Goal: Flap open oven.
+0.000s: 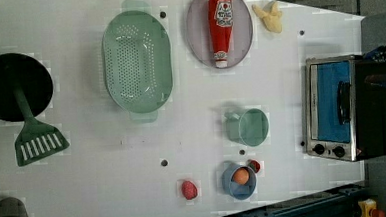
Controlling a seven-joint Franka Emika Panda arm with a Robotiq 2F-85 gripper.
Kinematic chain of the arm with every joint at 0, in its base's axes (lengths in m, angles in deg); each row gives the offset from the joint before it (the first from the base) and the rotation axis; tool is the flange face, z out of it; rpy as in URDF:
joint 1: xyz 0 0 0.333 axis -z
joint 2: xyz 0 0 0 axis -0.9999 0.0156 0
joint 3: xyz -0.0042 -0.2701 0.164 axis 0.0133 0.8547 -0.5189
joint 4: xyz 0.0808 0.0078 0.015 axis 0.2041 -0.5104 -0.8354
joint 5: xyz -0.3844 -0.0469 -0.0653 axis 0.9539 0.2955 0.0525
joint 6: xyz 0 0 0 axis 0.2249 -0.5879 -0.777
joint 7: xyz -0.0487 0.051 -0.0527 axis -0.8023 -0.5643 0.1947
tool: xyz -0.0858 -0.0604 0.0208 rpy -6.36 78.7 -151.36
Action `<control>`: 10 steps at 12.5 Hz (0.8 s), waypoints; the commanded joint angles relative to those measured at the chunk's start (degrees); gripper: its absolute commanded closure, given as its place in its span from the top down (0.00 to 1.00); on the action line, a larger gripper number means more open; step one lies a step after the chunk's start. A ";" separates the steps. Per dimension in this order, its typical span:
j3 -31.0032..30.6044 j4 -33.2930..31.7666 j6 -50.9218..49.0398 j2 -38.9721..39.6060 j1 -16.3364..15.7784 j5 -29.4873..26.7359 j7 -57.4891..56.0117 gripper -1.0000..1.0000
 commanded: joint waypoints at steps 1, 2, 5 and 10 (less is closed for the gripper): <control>3.47 -10.07 -7.75 -17.36 1.00 -0.62 1.44 0.79; 3.46 -10.08 -7.74 -17.36 0.99 -0.62 1.45 0.90; 3.45 -10.08 -7.75 -17.36 0.99 -0.62 1.44 1.00; 3.45 -10.07 -7.75 -17.36 0.99 -0.62 1.44 0.70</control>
